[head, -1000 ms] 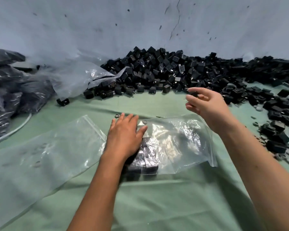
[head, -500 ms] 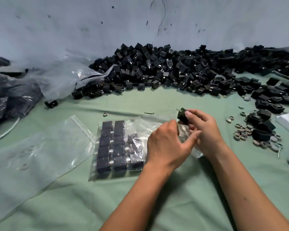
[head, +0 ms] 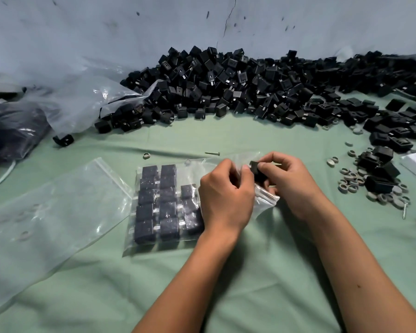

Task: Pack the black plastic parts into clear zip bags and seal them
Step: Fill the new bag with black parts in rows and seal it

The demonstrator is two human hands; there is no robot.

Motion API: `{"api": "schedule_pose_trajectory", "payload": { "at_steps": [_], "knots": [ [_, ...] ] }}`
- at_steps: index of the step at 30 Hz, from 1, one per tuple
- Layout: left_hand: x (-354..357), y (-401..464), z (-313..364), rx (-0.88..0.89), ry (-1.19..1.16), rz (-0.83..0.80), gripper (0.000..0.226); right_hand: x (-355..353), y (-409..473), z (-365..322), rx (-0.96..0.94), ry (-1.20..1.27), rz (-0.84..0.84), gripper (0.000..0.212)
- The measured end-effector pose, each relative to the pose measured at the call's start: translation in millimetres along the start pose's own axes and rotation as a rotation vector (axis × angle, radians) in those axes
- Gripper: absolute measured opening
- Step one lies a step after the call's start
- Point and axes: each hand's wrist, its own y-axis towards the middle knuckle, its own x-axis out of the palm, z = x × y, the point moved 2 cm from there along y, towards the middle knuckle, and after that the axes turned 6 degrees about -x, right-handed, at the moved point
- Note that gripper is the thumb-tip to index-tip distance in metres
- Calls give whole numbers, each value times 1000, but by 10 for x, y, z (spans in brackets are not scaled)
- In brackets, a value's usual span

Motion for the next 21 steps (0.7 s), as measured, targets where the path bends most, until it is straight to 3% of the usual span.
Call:
{"api": "schedule_pose_trajectory", "payload": {
  "at_steps": [6, 11, 17, 19, 21],
  "knots": [
    [-60, -25, 110, 222, -17, -27, 37, 122, -101, -66, 1, -54, -346, 2],
    [-101, -23, 201, 392, 26, -66, 37, 140, 58, -203, 43, -86, -558, 25],
    [-167, 3, 221, 414, -23, -33, 38, 238, 165, -223, 190, -80, -664, 34],
    [-161, -24, 218, 394, -4, -26, 37, 174, 188, -184, 266, -30, -598, 31],
    [-139, -54, 222, 352, 24, -2, 36, 93, 212, -170, 327, 175, -503, 22]
  ]
}}
